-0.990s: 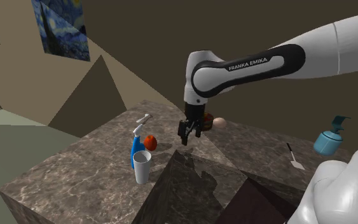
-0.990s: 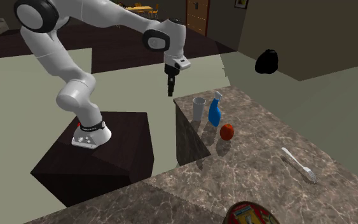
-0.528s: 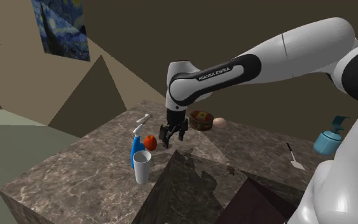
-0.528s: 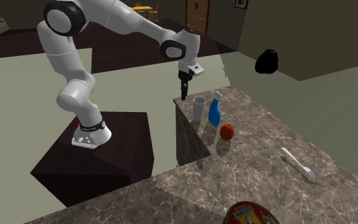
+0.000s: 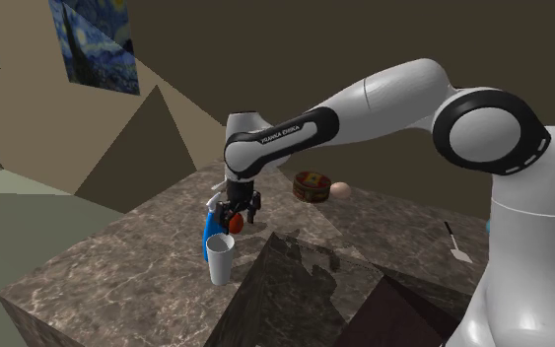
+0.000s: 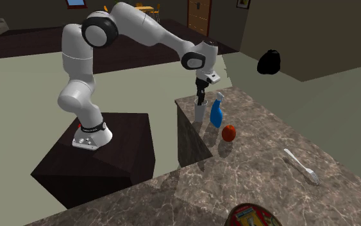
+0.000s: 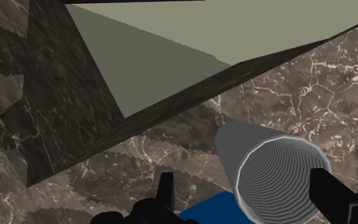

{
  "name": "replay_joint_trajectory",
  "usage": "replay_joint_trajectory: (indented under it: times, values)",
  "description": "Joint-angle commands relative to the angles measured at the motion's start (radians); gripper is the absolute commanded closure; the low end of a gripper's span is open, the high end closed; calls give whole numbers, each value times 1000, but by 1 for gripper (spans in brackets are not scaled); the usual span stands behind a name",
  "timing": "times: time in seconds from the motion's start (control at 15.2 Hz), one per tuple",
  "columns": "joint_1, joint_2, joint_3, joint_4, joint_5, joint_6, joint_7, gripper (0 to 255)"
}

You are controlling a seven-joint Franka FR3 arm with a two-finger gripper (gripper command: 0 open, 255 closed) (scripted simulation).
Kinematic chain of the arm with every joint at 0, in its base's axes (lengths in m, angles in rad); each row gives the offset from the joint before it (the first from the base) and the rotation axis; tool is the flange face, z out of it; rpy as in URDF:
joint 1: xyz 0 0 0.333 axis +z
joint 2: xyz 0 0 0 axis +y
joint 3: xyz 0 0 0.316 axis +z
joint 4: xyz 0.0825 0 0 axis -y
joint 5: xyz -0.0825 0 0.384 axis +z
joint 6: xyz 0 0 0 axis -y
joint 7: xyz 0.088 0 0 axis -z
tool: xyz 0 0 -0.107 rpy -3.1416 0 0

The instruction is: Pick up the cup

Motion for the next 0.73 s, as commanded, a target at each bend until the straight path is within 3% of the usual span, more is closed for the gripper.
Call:
replay_joint_trajectory:
  times: [0.0,0.66]
  values:
    - [10,75,1,80,-7,0,18,0]
    - [13,132,-1,57,-8,80,14,0]
